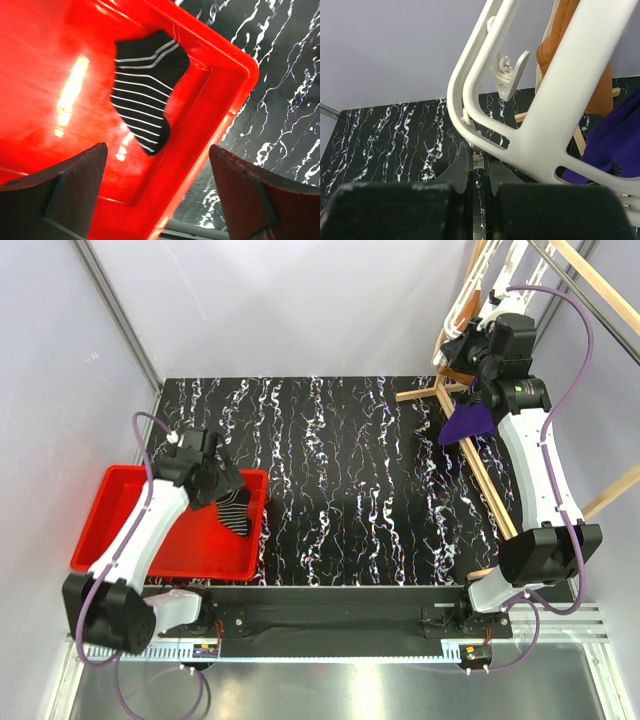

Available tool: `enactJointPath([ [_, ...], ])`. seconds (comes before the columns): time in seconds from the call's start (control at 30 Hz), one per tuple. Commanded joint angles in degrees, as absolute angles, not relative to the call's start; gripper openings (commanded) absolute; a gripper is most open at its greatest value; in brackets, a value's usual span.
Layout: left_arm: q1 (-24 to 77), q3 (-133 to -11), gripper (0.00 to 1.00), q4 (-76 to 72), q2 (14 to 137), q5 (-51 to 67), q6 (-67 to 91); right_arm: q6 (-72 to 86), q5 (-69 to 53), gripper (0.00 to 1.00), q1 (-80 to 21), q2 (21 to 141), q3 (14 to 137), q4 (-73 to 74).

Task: Clip the socks to the hanger
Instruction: Open the clamp at the hanger, then pick up the sock from the bin.

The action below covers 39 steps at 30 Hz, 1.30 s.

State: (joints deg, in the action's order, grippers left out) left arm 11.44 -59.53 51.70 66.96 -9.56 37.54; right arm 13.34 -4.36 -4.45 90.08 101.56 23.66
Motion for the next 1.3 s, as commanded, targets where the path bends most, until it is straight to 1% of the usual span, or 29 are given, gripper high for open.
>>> enactJointPath([
  [0.0, 11.2, -60.4, 0.84, 48.0, 70.0, -6.8, 42.3, 14.2, -7.9, 0.00, -4.7, 89.8, 100.9, 24.9],
  [0.07, 11.2, -60.1, 0.83, 47.6, 71.2, -9.1, 45.9, 14.2, -7.7, 0.00, -4.7, 89.8, 100.7, 24.8],
  [0.2, 10.3, -60.1, 0.76, 48.5, 74.7, -13.8, 49.9, 14.2, -8.3, 0.00, -4.7, 90.3, 100.7, 24.8],
  [0.3, 9.6, -60.1, 0.72, 47.2, 78.1, -12.4, 50.0, 14.4, -8.7, 0.00, -4.7, 90.3, 100.6, 24.5],
  [0.47, 9.1, -59.8, 0.60, 45.1, 84.7, -12.3, 47.6, 14.4, -8.6, 0.00, -4.7, 90.3, 100.6, 24.7],
  [0.63, 9.1, -56.5, 0.60, 42.6, 87.4, -13.6, 48.4, 14.5, -9.0, 0.00, -4.7, 90.1, 100.5, 24.7],
  [1.0, 8.4, -54.5, 0.58, 38.2, 94.0, -12.8, 49.8, 14.7, -9.5, 0.00, -4.7, 90.1, 100.4, 24.5],
  [1.13, 7.6, -52.4, 0.53, 36.2, 94.5, -13.0, 50.4, 14.7, -9.7, 0.00, -4.7, 89.8, 100.2, 24.5],
  [1.23, 7.4, -50.7, 0.43, 35.2, 93.9, -13.0, 50.6, 14.8, -9.8, 0.00, -4.7, 89.7, 100.1, 24.3],
  [1.27, 7.4, -50.4, 0.36, 34.8, 93.4, -13.1, 50.5, 14.9, -9.8, 0.00, -4.7, 89.7, 100.1, 24.3],
])
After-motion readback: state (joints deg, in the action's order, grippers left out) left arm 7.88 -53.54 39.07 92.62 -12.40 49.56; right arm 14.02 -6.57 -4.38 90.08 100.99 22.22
